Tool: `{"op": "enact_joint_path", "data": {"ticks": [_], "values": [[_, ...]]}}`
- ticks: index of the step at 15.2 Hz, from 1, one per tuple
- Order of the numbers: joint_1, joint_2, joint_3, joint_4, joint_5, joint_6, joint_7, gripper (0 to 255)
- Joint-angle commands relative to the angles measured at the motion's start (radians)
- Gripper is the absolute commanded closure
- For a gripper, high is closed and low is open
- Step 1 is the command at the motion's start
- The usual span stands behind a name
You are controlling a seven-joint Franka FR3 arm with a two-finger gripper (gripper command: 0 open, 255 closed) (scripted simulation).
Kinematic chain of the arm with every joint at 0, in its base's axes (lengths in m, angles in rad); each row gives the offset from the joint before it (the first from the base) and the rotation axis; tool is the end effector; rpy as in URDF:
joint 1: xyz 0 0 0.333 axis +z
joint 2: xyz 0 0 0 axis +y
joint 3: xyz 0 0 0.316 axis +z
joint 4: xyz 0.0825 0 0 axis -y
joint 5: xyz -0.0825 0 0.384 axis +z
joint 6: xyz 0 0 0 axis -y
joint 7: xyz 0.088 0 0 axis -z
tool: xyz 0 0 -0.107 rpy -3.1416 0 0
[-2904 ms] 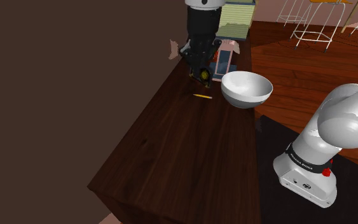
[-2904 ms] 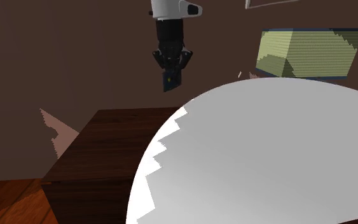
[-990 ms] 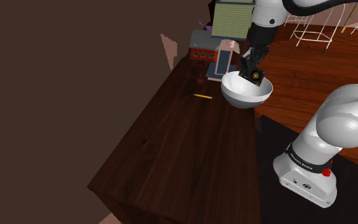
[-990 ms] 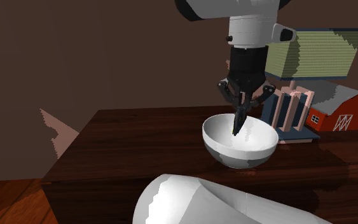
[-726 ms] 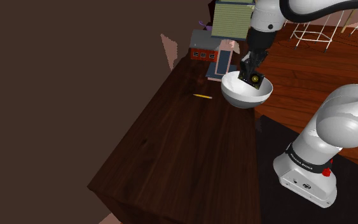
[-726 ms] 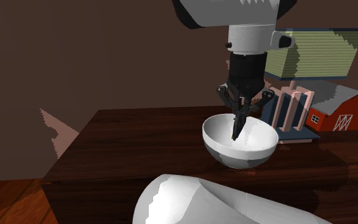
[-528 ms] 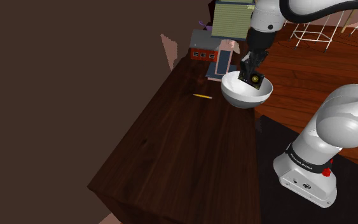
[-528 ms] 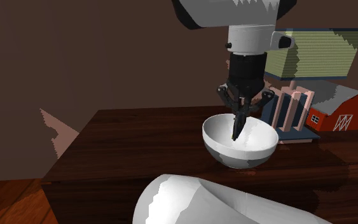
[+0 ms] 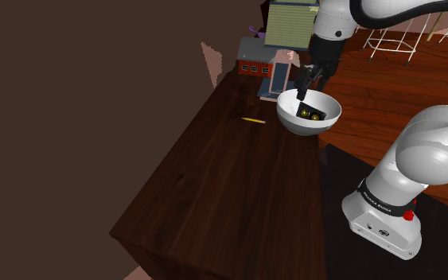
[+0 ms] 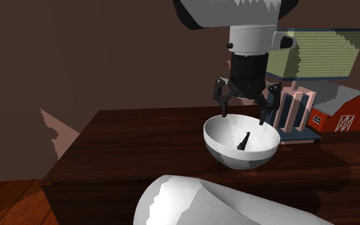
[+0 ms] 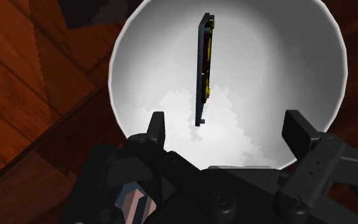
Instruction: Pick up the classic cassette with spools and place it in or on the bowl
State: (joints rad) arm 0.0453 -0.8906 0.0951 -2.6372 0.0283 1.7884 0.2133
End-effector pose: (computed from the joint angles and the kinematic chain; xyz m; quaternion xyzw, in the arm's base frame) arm 0.2883 0.0457 0.5055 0.9980 -0.0560 0.0233 0.0196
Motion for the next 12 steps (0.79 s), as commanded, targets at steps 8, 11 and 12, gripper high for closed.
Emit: {"op": "enact_joint_path", "data": {"ticks": [8, 11, 12], "values": [[-0.002, 0.01, -0.003, 0.133, -0.003, -0.123, 0.001, 0], [-0.002, 0.01, -0.003, 0.133, -0.003, -0.123, 0.001, 0], [-0.002, 0.01, -0.003, 0.133, -0.003, -0.123, 0.001, 0]]}}
